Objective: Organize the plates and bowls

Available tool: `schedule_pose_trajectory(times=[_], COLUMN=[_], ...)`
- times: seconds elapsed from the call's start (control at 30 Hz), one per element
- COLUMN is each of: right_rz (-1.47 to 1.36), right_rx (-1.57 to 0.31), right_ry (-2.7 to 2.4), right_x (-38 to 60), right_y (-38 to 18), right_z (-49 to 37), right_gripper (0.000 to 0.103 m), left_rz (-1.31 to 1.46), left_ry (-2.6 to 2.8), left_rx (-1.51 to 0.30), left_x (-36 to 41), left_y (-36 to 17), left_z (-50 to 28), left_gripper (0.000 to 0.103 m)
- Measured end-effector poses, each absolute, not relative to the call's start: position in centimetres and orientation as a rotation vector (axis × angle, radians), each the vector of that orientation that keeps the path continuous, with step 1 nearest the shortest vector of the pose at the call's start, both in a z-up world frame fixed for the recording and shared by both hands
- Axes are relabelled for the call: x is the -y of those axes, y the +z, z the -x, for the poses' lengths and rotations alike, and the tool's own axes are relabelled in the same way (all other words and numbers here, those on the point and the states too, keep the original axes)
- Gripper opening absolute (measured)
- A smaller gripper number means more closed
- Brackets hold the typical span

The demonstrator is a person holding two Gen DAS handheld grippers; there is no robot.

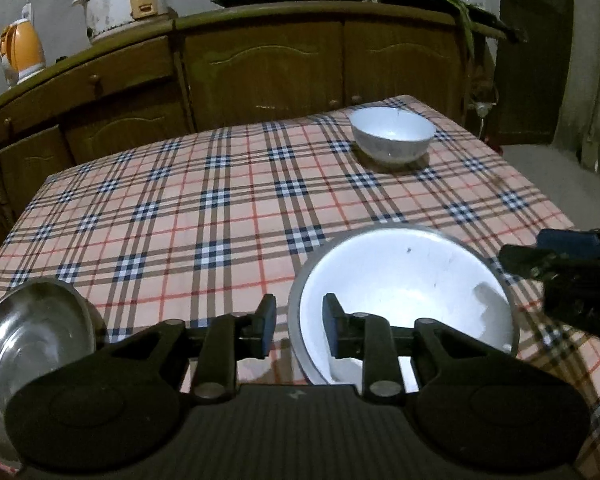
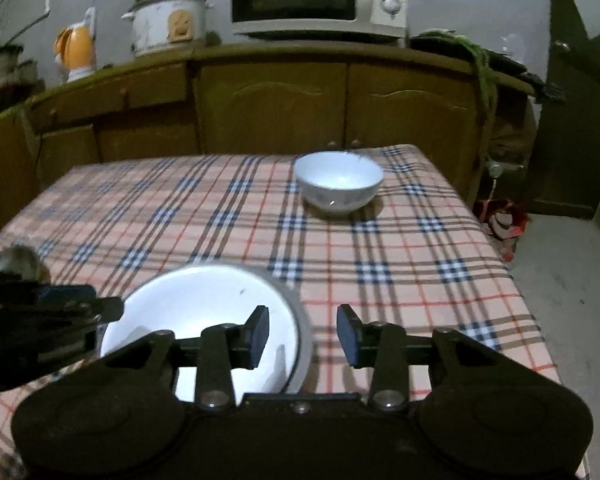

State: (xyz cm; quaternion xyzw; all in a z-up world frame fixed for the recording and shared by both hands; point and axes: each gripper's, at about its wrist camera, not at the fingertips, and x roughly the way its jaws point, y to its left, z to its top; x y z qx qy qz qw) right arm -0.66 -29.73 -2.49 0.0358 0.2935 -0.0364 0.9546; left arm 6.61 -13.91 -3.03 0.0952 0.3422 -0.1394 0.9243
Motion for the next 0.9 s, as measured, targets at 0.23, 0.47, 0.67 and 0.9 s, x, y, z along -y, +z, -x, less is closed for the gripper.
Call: schedule_pose_trajectory(times=[0.23,0.47,0.67,0.9], right_rz=[-0.127,-0.147,-0.157,-0.168], right_rx=[-0.551,-0.524,-0.520,-0.522], right_ry=[-0.094,-0.114,-0.120,-0.117], right_x=[32.8,35.4,37.0,37.8], right_y=[-0.8,0.2,0.1,-0.3], right_z=[-0.4,-1.9,-3.6,-5.4], right_gripper=[0.062,0.069,0.069,0.070], left_rz=[-0.138,-0.121,-0.147,-0.181], left_ry=[-0.300,-0.318,-0.313,-0.308], left_rx=[-0.701,-0.700,-0.695,-0.685], left_x=[14.2,15.6,16.9,18.2], left_y=[-1.2,0.3,0.8,0.9], left_z=[-8.4,-10.9,-13.0,-14.8], left_gripper=[0.042,0.051,0.052,0.053])
